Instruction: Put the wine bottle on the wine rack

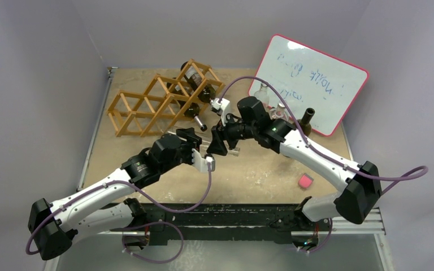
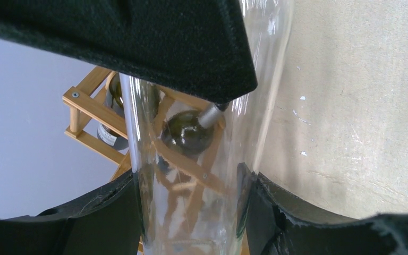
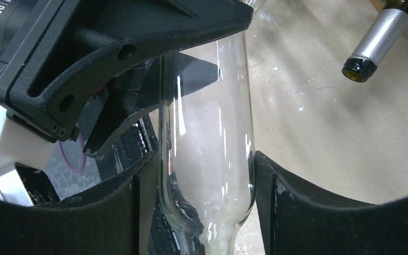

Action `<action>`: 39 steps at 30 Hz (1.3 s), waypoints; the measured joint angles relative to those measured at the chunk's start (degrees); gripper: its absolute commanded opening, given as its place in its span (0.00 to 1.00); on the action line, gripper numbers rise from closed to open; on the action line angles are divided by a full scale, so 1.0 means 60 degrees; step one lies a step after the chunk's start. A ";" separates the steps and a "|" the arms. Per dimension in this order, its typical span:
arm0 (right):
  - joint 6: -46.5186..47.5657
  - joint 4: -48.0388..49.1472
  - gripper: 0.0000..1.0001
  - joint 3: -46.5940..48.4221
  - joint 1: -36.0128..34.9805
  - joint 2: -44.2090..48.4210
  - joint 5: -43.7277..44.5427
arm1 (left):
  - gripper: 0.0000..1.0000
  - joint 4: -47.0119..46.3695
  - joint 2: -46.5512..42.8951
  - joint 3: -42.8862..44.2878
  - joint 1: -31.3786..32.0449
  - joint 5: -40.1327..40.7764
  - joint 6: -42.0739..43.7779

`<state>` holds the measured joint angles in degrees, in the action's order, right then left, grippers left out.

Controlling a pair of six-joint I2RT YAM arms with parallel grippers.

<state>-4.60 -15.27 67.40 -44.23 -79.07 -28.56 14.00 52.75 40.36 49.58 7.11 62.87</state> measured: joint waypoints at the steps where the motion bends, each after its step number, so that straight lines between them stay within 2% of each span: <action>1: 0.0029 -0.0051 0.64 0.0033 0.0000 -0.0018 -0.0007 | 0.01 -0.0004 0.0000 0.0000 0.0000 -0.0004 0.0015; 12: 0.0455 -0.0419 0.68 0.0124 0.0000 -0.0200 -0.0412 | 0.02 -0.0237 -0.0055 0.0000 0.0004 -0.0058 0.0033; 14: 0.0506 -0.0444 0.60 0.0120 0.0000 -0.0219 -0.0452 | 0.02 -0.0211 -0.0055 0.0000 0.0011 -0.0062 0.0033; 16: 0.0528 -0.0455 0.44 0.0120 0.0004 -0.0219 -0.0455 | 0.04 -0.0189 -0.0076 0.0000 0.0011 -0.0058 0.0040; 18: 0.0459 -0.0470 0.25 0.0120 0.0018 -0.0219 -0.0452 | 0.11 -0.0168 -0.0102 0.0000 0.0018 -0.0058 0.0051; 20: 0.0452 -0.0466 0.08 0.0120 0.0015 -0.0208 -0.0433 | 0.24 -0.0168 -0.0109 0.0000 0.0018 -0.0058 0.0044; 22: 0.0444 -0.0466 0.00 0.0120 0.0015 -0.0204 -0.0419 | 0.41 -0.0168 -0.0109 0.0000 0.0018 -0.0055 0.0033; 23: 0.0433 -0.0470 0.00 0.0120 0.0015 -0.0197 -0.0401 | 0.56 -0.0168 -0.0109 0.0000 0.0018 -0.0055 0.0022; 24: 0.0408 -0.0470 0.00 0.0120 0.0011 -0.0186 -0.0361 | 0.61 -0.0168 -0.0109 0.0000 0.0018 -0.0051 0.0004; 31: -0.0142 -0.0605 0.00 -0.0029 -0.0087 0.0415 0.0991 | 0.77 -0.0415 -0.0277 0.0000 0.0036 0.0168 -0.0670; 33: -0.0321 -0.0743 0.00 -0.0066 -0.0069 0.0696 0.1453 | 0.95 -0.0535 -0.0364 0.0004 0.0036 0.0182 -0.0860; 34: -0.0401 -0.0805 0.00 -0.0066 -0.0080 0.0823 0.1643 | 0.99 -0.0612 -0.0412 0.0004 0.0036 0.0182 -0.0943; 39: -0.0710 -0.0903 0.00 -0.0069 -0.0080 0.1260 0.2361 | 1.00 -0.0780 -0.0732 0.0004 0.0051 0.0186 -0.1384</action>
<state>-8.86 -20.69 66.98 -44.71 -71.50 -14.39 9.32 48.36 40.38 49.89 8.23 54.57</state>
